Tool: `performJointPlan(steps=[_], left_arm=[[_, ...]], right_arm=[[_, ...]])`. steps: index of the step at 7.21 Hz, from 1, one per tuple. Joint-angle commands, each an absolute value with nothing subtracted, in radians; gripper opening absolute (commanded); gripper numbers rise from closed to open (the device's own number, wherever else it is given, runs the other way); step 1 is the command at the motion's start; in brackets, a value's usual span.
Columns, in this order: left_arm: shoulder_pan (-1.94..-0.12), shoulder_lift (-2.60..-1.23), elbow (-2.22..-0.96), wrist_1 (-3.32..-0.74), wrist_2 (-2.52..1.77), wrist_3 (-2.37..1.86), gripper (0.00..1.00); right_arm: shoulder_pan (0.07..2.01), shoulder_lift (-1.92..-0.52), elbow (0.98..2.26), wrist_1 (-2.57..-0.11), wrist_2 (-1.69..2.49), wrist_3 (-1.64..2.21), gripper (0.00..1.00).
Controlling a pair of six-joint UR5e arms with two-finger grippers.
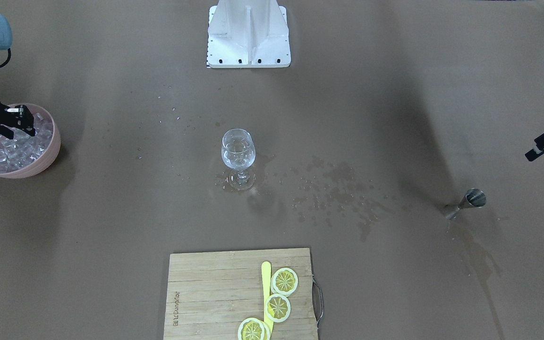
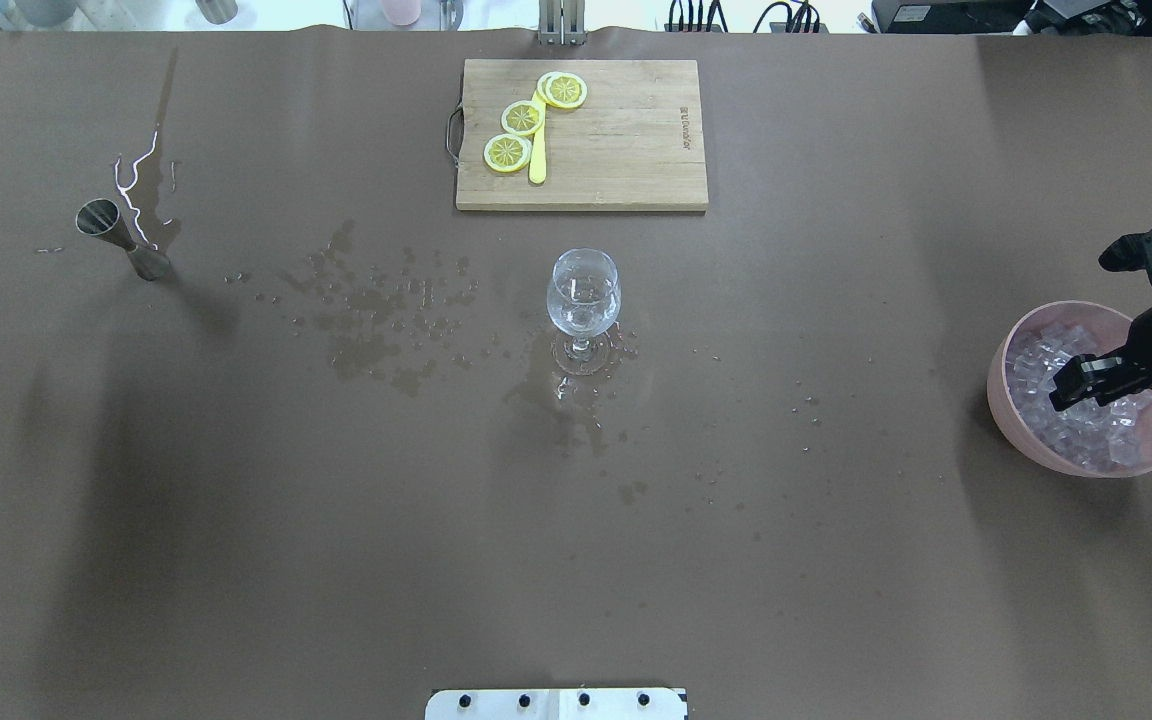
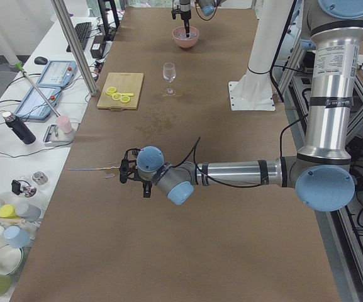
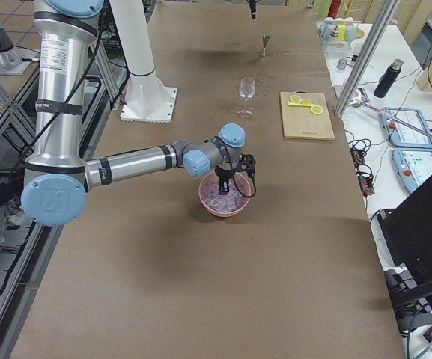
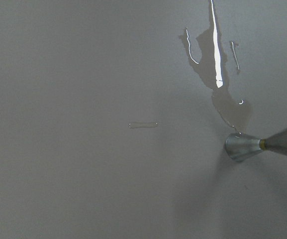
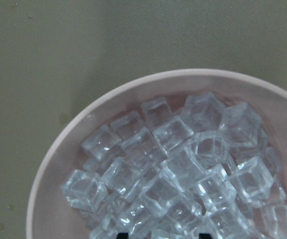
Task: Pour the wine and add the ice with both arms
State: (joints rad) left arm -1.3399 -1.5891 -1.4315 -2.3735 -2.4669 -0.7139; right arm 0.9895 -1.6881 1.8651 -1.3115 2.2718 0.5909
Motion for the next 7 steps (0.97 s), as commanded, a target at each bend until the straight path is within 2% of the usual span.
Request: performJointPlan(steps=[1, 2, 3, 4, 5, 6, 7], left_arm=[[-1.345, -1.589, -1.431, -2.373, -2.465, -0.713, 0.98], [-1.345, -1.589, -1.433, -2.373, -2.467, -0.715, 0.98], [-1.345, -1.589, -1.431, -2.373, -2.467, -0.715, 0.98], [-1.347, -1.588, -1.431, -2.375, -2.471, -0.713, 0.98], [-1.35, -1.589, -1.431, -2.375, -2.471, -0.715, 0.98], [-1.35, -1.588, -1.43, -2.375, -2.467, -0.713, 0.98], [-1.348, -1.589, -1.416, -2.376, -2.465, -0.709, 0.98]], right_arm=[[0.991, -1.689, 1.865, -1.312, 2.279, 0.592, 0.39], [0.991, -1.692, 1.861, -1.312, 2.307, 0.592, 0.08], [0.992, -1.692, 1.867, -1.312, 2.312, 0.592, 0.0], [0.996, -1.686, 1.879, -1.31, 2.333, 0.592, 0.0], [1.017, -1.677, 1.943, -1.325, 2.383, 0.606, 0.0], [1.026, -1.619, 1.978, -1.325, 2.391, 0.668, 0.0], [1.023, -1.498, 1.967, -1.327, 2.387, 0.83, 0.0]])
